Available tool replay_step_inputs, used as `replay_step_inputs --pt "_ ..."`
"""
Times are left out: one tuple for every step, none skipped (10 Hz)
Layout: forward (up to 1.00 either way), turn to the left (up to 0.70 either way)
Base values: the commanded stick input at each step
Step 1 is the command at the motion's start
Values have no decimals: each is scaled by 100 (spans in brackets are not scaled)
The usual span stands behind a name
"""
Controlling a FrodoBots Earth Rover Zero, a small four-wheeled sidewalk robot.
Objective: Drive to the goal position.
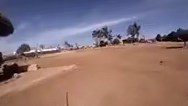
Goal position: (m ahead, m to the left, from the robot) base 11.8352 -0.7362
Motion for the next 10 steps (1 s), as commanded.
replay_step_inputs --pt "70 0" --pt "70 0" --pt "70 -1" --pt "70 -2" --pt "70 -2" --pt "70 -2" --pt "70 -3" --pt "70 -3" --pt "70 -3" --pt "70 -19"
